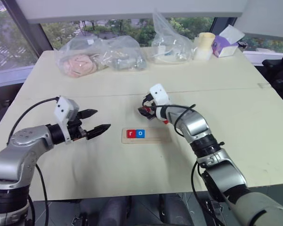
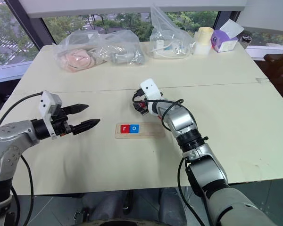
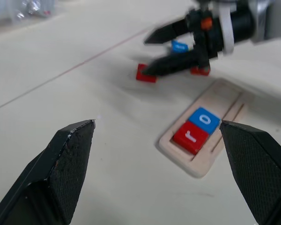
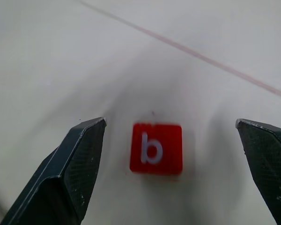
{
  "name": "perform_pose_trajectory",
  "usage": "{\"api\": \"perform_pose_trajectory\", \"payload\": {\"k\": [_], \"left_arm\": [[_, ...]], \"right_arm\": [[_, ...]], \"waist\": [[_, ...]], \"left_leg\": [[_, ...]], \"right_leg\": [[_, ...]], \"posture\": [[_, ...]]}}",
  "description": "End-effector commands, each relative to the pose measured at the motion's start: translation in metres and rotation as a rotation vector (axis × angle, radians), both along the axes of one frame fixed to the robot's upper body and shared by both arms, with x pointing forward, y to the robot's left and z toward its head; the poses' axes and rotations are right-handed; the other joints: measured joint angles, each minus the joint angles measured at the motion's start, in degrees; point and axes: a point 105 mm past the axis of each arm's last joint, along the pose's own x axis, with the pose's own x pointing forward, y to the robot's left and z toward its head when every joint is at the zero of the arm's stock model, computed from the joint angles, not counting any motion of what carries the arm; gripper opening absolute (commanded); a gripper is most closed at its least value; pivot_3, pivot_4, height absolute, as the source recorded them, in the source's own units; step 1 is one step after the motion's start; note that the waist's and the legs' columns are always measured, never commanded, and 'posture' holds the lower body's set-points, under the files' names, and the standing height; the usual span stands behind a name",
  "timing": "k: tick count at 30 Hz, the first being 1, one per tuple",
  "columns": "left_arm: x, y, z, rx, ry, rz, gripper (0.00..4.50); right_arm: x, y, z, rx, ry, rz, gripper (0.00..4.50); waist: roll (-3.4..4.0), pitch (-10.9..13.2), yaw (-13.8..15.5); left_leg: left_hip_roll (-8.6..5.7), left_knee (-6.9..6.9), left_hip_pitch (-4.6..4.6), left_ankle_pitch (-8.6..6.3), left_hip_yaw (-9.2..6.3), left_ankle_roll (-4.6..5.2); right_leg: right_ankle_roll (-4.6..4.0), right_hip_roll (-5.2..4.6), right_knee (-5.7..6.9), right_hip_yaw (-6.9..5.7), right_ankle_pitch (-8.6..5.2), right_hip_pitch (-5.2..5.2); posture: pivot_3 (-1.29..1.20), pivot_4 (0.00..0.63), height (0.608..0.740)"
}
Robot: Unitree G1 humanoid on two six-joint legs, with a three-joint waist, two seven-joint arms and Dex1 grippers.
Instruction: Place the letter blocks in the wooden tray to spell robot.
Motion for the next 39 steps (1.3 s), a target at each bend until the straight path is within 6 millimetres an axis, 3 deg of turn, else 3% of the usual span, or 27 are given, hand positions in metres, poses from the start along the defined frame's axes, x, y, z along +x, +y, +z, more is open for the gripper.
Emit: {"api": "perform_pose_trajectory", "payload": {"k": [1, 4, 8, 9, 13, 16, 21, 23, 26, 29, 34, 39], "left_arm": [[-0.001, 0.004, 0.013, -0.001, -0.053, 0.038, 4.45], [0.000, 0.002, 0.012, -0.007, -0.051, 0.041, 4.50], [0.001, 0.000, 0.011, -0.008, -0.051, 0.041, 4.50], [0.002, 0.000, 0.010, -0.006, -0.050, 0.039, 4.50], [0.005, -0.004, 0.009, -0.004, -0.053, 0.022, 4.50], [0.007, -0.014, 0.010, -0.005, -0.060, -0.018, 4.50], [0.004, -0.038, 0.007, 0.008, -0.053, -0.121, 4.50], [-0.003, -0.049, 0.005, 0.015, -0.042, -0.171, 4.50], [-0.012, -0.063, 0.004, 0.023, -0.034, -0.234, 4.50], [-0.022, -0.080, -0.001, 0.054, -0.027, -0.315, 4.50], [-0.014, -0.088, -0.003, 0.028, -0.019, -0.335, 4.50], [-0.005, -0.086, -0.010, 0.047, -0.007, -0.338, 4.50]], "right_arm": [[0.002, 0.010, 0.000, 0.003, -0.020, 0.018, 4.50], [0.007, 0.014, -0.001, 0.019, -0.039, 0.012, 3.65], [0.012, 0.014, 0.003, 0.026, -0.060, -0.010, 1.41], [0.011, 0.014, 0.003, 0.026, -0.061, -0.009, 1.16], [0.008, 0.014, 0.006, 0.037, -0.075, 0.000, 1.18], [0.006, 0.004, 0.030, 0.092, -0.150, -0.033, 1.18], [-0.008, -0.041, 0.071, 0.180, -0.241, -0.218, 1.18], [-0.017, -0.064, 0.077, 0.206, -0.229, -0.326, 1.18], [-0.036, -0.099, 0.071, 0.180, -0.185, -0.491, 1.18], [-0.070, -0.141, 0.059, 0.166, -0.151, -0.709, 1.18], [-0.101, -0.151, 0.037, 0.205, -0.023, -0.855, 1.18], [-0.115, -0.142, 0.003, 0.214, 0.106, -0.878, 1.18]], "waist": [[0.00, 0.0, 0.0], [0.00, 0.0, -0.1], [0.00, 0.0, -0.1], [0.00, 0.0, -0.1], [0.00, 0.0, -0.1], [0.01, 0.0, 0.2], [0.01, 0.0, 0.3], [0.01, 0.0, 0.4], [0.01, 0.0, 0.4], [0.02, 0.0, 0.7], [0.08, 0.0, 0.0], [0.16, 0.0, 0.2]], "left_leg": [[0.03, -0.01, 0.00, 0.01, 0.00, -0.02], [0.12, -0.04, 0.01, 0.05, 0.00, -0.08], [0.17, -0.03, 0.03, 0.07, -0.01, -0.12], [0.18, -0.03, 0.03, 0.08, -0.01, -0.13], [0.19, -0.04, 0.03, 0.08, -0.01, -0.14], [0.20, -0.03, 0.02, 0.08, -0.01, -0.15], [0.20, -0.03, -0.03, 0.08, -0.01, -0.15], [0.23, -0.06, -0.03, 0.08, -0.01, -0.15], [0.30, -0.08, -0.03, 0.08, 0.00, -0.15], [0.46, -0.09, -0.06, 0.08, 0.02, -0.15], [0.65, -0.03, -0.04, 0.08, 0.20, -0.15], [0.87, -0.06, 0.02, 0.08, 0.16, -0.15]], "right_leg": [[-0.05, 0.09, 0.00, 0.02, 0.03, -0.03], [-0.15, 0.23, 0.02, 0.02, 0.12, -0.08], [-0.29, 0.30, 0.02, 0.04, 0.14, -0.09], [-0.30, 0.31, 0.02, 0.04, 0.14, -0.09], [-0.31, 0.34, 0.02, 0.06, 0.15, -0.10], [-0.32, 0.34, 0.01, 0.06, 0.14, -0.10], [-0.32, 0.34, 0.00, 0.10, 0.14, -0.14], [-0.33, 0.34, 0.00, 0.10, 0.13, -0.16], [-0.35, 0.34, -0.01, 0.10, 0.12, -0.16], [-0.40, 0.34, -0.02, 0.09, 0.09, -0.16], [-0.59, 0.46, -0.05, 0.13, 0.14, -0.23], [-0.86, 0.68, -0.05, 0.07, 0.17, -0.23]], "posture": [[0.00, 0.150, 0.740], [0.00, 0.150, 0.740], [0.00, 0.150, 0.740], [0.00, 0.150, 0.740], [0.00, 0.150, 0.740], [0.00, 0.150, 0.740], [0.00, 0.150, 0.740], [0.00, 0.150, 0.740], [0.00, 0.150, 0.740], [0.00, 0.150, 0.740], [0.00, 0.150, 0.740], [0.00, 0.150, 0.740]]}}
